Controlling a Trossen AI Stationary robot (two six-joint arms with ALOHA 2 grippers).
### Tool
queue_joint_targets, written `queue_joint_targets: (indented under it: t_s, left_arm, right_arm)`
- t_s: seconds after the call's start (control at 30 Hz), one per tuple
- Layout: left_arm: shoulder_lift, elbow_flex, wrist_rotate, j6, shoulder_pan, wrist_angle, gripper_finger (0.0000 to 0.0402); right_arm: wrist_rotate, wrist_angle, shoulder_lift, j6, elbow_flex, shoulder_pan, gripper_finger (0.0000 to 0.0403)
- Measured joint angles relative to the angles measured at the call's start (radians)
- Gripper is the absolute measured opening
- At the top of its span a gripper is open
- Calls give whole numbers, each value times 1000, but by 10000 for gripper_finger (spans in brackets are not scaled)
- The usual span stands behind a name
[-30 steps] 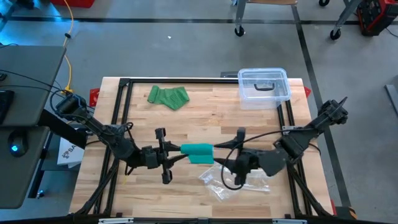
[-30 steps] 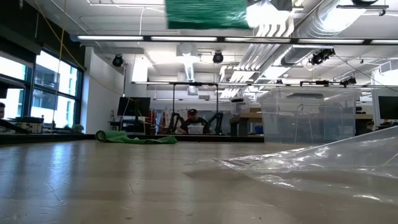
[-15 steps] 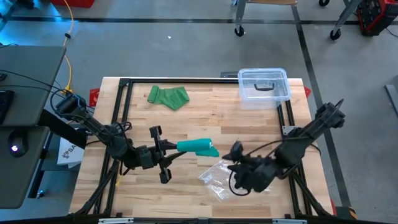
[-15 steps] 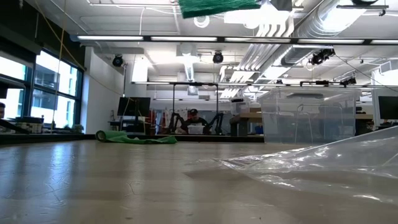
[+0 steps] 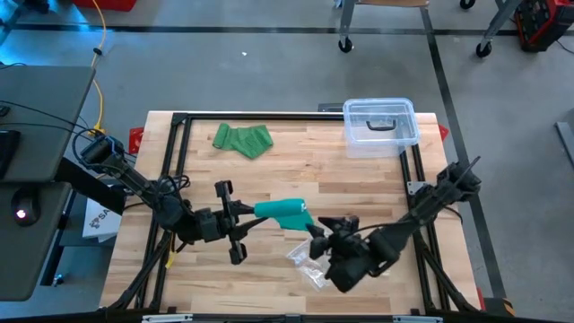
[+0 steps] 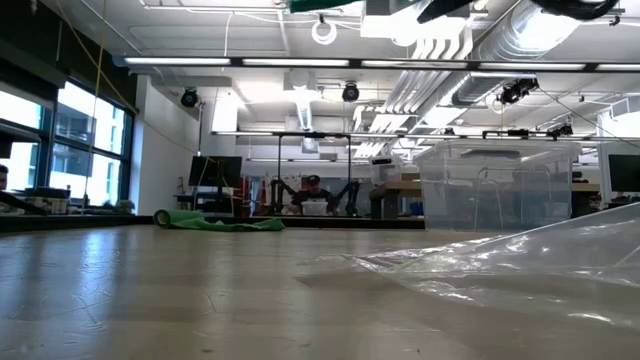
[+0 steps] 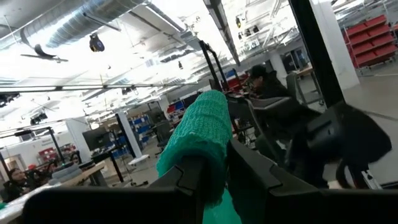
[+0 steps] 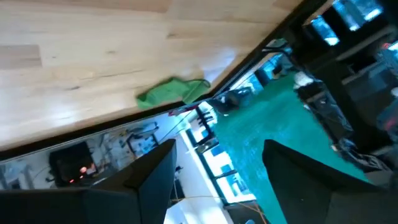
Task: Roll bandage
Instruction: Roll the blue bandage
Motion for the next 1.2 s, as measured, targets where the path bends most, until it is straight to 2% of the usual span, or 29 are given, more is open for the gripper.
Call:
queue_joint_targets:
  t_s: [0.2,0.33,0.43,0.57,0.7,0.8,0.93,1.1,1.2]
  left_arm:
    - [0,0,0,0,0,5,58]
    - [0,0,0,0,0,5,58]
    - [0,0,-1,-3,0,5,58]
    - [0,0,-5,-7,0,5,58]
    - [0,0,-5,-10,0,5,61]
    - [0,0,-14,-6,0,-3,78]
    - [-1,0,-44,-2,13,-80,123]
    - [0,0,13,-119,52,-308,186]
    - [0,0,59,-185,75,-367,218]
  right_arm:
    - [-6,146,-4,-159,0,-49,214]
    - [-67,253,-4,-251,0,-71,189]
    - [-102,314,-4,-257,0,-83,160]
    - [-117,352,-4,-231,0,-96,97]
    - [-174,336,-4,-106,0,-100,14]
    - [-255,332,-4,81,0,-96,10]
    - [-361,334,-9,353,0,-80,3]
    - [-387,365,-31,576,0,-48,1]
    - [-387,393,-54,655,0,-26,1]
